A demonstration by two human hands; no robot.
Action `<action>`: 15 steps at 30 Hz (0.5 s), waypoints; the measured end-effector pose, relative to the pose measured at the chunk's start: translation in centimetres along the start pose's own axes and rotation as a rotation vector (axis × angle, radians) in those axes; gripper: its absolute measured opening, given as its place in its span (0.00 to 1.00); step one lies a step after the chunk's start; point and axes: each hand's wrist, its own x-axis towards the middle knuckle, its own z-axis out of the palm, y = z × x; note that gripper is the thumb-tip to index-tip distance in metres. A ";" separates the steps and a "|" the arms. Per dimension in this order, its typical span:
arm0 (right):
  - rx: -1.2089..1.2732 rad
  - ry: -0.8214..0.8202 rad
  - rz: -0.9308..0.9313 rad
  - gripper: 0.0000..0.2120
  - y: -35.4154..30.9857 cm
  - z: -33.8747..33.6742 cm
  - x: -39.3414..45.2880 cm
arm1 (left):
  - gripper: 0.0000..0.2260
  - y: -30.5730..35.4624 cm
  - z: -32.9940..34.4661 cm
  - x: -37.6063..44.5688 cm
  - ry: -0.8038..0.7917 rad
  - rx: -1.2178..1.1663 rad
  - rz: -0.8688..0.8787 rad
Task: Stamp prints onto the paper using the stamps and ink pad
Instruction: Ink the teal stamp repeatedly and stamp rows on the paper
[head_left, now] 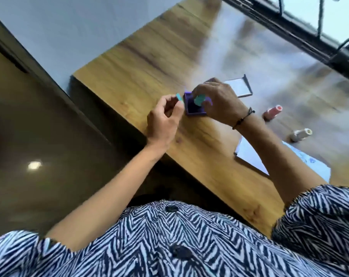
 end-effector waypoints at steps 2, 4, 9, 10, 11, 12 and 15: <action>0.026 0.085 0.090 0.14 0.2 -0.7 0.0 | 0.12 -0.2 -0.1 0.1 -0.017 0.013 0.013; 0.005 0.135 0.198 0.11 0.2 -1.1 0.6 | 0.12 -0.1 -0.2 0.1 -0.018 -0.007 0.011; -0.295 -0.029 0.218 0.07 -1.7 0.7 1.5 | 0.11 0.0 0.2 0.3 -0.028 0.000 0.014; -0.317 -0.031 0.218 0.06 -1.8 1.0 1.4 | 0.10 0.1 0.3 0.5 -0.035 -0.006 0.019; -0.335 -0.027 0.226 0.06 -1.9 1.0 1.4 | 0.09 0.2 0.4 0.8 -0.039 -0.015 0.021; -0.351 -0.028 0.236 0.06 -1.9 1.0 1.3 | 0.10 0.4 0.5 1.1 -0.039 -0.022 0.018; -0.393 -0.076 0.247 0.07 -2.1 0.9 0.9 | 0.12 0.6 1.0 1.6 -0.032 -0.015 -0.002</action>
